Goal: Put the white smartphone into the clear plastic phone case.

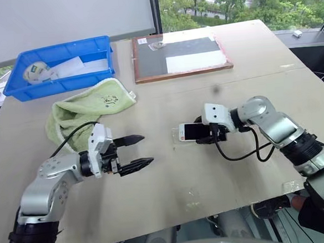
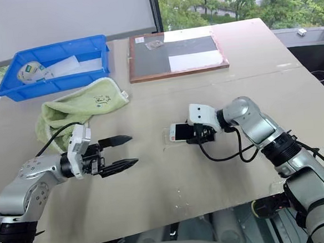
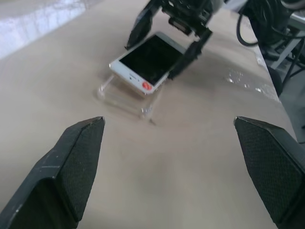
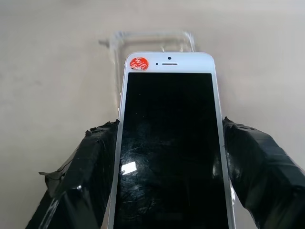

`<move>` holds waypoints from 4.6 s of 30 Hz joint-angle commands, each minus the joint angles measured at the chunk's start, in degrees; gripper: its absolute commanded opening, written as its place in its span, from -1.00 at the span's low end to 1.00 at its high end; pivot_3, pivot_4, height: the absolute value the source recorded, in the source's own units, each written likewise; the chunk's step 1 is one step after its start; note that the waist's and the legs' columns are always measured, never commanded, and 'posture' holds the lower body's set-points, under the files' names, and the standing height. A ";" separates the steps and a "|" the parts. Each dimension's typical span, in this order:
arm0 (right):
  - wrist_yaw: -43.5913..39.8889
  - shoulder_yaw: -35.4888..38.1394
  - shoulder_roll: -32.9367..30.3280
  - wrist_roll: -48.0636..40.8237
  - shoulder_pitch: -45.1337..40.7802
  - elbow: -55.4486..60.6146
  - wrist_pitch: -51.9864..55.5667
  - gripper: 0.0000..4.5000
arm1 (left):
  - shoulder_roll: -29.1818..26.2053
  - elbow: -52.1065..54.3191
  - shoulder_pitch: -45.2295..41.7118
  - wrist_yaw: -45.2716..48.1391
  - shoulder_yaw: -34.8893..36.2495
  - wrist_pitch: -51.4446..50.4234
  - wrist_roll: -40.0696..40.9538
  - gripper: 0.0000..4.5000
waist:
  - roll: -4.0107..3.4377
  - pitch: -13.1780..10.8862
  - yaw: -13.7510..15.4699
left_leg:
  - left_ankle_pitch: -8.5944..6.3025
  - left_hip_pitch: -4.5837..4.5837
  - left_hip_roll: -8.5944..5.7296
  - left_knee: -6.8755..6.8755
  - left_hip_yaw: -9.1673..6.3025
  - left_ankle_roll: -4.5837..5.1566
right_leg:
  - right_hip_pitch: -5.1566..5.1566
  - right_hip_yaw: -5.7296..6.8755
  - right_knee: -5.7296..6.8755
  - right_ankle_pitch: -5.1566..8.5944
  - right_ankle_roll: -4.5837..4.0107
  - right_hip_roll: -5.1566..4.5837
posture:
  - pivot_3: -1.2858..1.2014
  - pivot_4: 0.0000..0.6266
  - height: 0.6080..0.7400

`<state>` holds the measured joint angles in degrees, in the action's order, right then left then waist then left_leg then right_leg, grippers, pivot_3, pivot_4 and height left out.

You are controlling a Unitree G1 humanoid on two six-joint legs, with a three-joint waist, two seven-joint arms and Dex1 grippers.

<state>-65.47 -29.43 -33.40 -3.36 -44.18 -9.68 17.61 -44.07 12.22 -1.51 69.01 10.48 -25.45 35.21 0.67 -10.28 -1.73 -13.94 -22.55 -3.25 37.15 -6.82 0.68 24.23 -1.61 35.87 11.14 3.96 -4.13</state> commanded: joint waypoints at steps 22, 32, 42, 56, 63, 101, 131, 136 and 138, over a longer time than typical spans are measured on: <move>-11.64 -3.30 5.03 10.67 -6.94 -15.31 -8.56 0.32 | 0.71 1.05 0.81 0.02 0.56 3.84 0.14 1.00 | -0.01 0.03 -0.36 | -0.01 0.07 0.00 0.00 0.00 -0.02 | -0.04 -0.01 0.02 -0.01 -0.02 0.03 | 0.03 -0.52 1.00; -10.55 4.59 3.49 5.80 -5.98 -3.72 -1.68 0.98 | 1.60 0.00 0.20 -0.02 -0.72 5.31 -1.14 1.00 | -0.05 0.01 -0.25 | -0.02 0.32 0.02 -0.03 -0.02 -0.03 | -0.24 -0.01 0.06 -0.03 -0.05 0.06 | 0.03 -0.52 1.00; -5.61 9.95 4.70 -2.08 0.14 10.99 12.74 -0.20 | 2.34 -4.14 -4.26 1.84 -5.03 7.20 -3.65 0.45 | -0.04 0.02 -0.31 | -0.03 0.03 0.02 -0.02 -0.06 -0.05 | 0.02 -0.01 0.06 -0.04 -0.06 0.05 | 0.03 -0.52 1.00; 1.90 -0.47 8.87 8.86 3.55 -8.84 3.41 -1.00 | 1.87 -5.25 -6.71 0.86 -5.46 6.00 -4.11 -0.96 | 0.03 0.17 -0.55 | -0.04 0.68 0.02 -0.04 0.04 -0.04 | -0.57 -0.06 0.08 -0.03 -0.05 0.08 | 0.03 -0.52 1.00; 2.29 6.31 9.80 3.39 3.92 -3.62 4.86 -1.00 | 3.51 -5.31 -8.66 -3.37 -7.99 4.01 -6.58 -0.96 | 0.09 0.53 -0.59 | -0.02 1.06 0.11 -0.01 0.00 -0.05 | -0.87 -0.05 0.15 0.01 0.02 0.19 | 0.03 -0.52 1.00; 18.50 13.86 -7.33 -0.36 20.29 29.84 19.74 -1.00 | 14.90 -17.74 -20.08 -10.54 -21.85 7.34 -23.43 -0.96 | -0.06 0.40 1.33 | -0.04 0.20 -0.02 0.23 0.08 -0.09 | -0.42 0.19 0.02 -0.04 -0.03 0.06 | 0.03 -0.52 1.00; 20.08 9.08 -5.71 4.74 17.66 27.77 21.62 -1.00 | 15.62 -16.33 -17.86 -11.36 -21.49 7.30 -23.64 -0.96 | -0.06 0.41 1.14 | -0.04 0.23 -0.05 0.23 0.06 -0.09 | -0.45 0.21 0.01 -0.04 -0.03 0.03 | 0.03 -0.52 1.00; 19.09 7.63 -4.04 4.71 17.23 28.45 20.71 -1.00 | 15.70 -15.11 -17.18 -11.76 -21.43 6.93 -23.42 -0.96 | -0.07 0.41 1.06 | -0.05 0.22 -0.05 0.22 0.02 -0.09 | -0.45 0.24 0.01 -0.03 -0.04 0.03 | 0.03 -0.52 1.00; 18.83 7.55 -3.50 4.64 17.13 28.41 20.33 -1.00 | 15.72 -14.67 -16.90 -11.86 -21.43 6.77 -23.40 -0.96 | -0.07 0.41 1.00 | -0.05 0.23 -0.05 0.22 0.02 -0.09 | -0.44 0.22 0.01 -0.03 -0.04 0.03 | 0.03 -0.52 1.00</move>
<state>-45.72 -21.63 -37.88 2.07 -25.92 15.94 39.82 -28.79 -3.78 -19.38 56.97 -9.28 -18.21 11.91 0.60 -9.87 -0.73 -13.99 -22.32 -3.30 37.37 -6.80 0.59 23.79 -1.39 35.88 11.10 3.93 -4.09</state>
